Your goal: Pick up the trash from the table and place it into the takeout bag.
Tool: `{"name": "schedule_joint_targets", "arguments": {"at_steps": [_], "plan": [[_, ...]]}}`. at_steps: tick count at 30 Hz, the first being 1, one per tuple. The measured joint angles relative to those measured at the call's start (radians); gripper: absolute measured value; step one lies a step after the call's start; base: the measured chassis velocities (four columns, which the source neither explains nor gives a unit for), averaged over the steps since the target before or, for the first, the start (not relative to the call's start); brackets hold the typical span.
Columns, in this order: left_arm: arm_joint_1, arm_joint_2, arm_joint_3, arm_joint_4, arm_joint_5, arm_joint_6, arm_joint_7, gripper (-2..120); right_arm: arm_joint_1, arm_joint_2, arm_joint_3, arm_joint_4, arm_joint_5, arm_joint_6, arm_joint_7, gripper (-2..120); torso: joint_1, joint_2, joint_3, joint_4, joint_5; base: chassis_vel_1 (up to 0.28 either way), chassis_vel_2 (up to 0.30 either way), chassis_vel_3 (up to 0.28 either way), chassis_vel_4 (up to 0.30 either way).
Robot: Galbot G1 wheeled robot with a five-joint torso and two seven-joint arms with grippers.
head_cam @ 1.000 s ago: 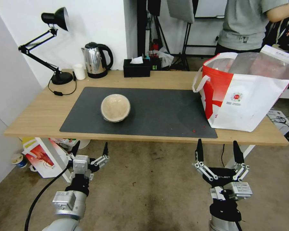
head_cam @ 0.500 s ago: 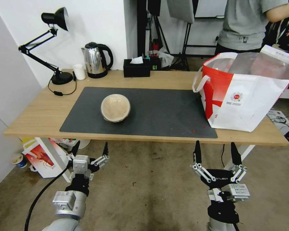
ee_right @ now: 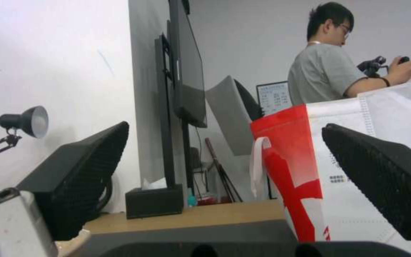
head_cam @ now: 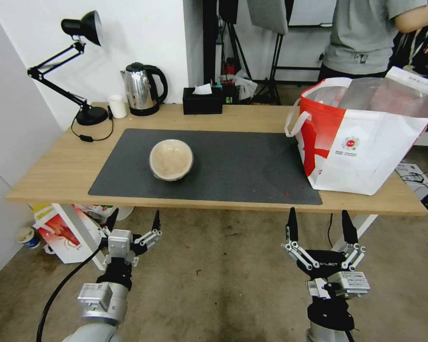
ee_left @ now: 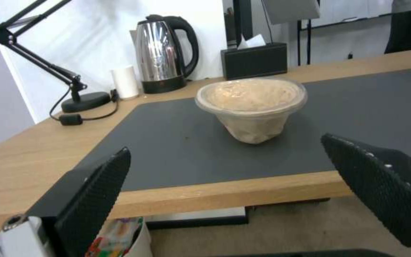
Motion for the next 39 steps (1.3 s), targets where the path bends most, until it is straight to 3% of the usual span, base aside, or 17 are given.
{"name": "schedule_joint_targets", "arguments": {"at_steps": [39], "plan": [[0.0, 0.0, 0.0, 0.0, 0.0, 0.0, 0.0, 100, 0.0, 0.0, 0.0, 0.001, 0.0, -0.001, 0.0, 100, 0.0, 0.0, 0.0, 0.0, 0.0, 0.0, 0.0, 0.0, 0.0]]}}
